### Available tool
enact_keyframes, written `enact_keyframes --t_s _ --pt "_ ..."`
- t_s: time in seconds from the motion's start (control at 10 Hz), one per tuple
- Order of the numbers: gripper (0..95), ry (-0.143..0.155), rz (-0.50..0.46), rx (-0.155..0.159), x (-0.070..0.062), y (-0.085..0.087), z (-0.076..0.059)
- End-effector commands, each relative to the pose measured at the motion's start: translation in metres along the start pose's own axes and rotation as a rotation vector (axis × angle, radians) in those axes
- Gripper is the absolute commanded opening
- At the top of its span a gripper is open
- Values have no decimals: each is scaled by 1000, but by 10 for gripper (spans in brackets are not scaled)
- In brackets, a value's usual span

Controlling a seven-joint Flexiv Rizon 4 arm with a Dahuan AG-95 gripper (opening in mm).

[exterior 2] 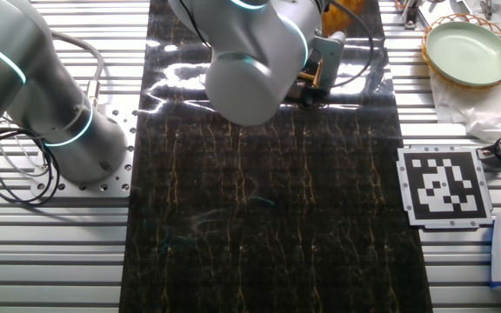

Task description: Put the dish on the dish rack

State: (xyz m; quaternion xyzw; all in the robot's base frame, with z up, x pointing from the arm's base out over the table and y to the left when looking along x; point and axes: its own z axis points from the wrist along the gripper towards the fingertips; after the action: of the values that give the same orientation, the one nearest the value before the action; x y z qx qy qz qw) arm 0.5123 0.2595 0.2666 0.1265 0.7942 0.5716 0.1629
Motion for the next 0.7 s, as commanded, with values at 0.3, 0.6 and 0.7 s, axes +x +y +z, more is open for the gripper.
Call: enact_keyframes --t_s 0.3,0.6,0.7 --pt "0 -2 -2 -3 -1 -4 1" --pt "0 -4 -1 -7 -2 -6 2" --pt "0 -6 -5 -7 -2 -6 2"
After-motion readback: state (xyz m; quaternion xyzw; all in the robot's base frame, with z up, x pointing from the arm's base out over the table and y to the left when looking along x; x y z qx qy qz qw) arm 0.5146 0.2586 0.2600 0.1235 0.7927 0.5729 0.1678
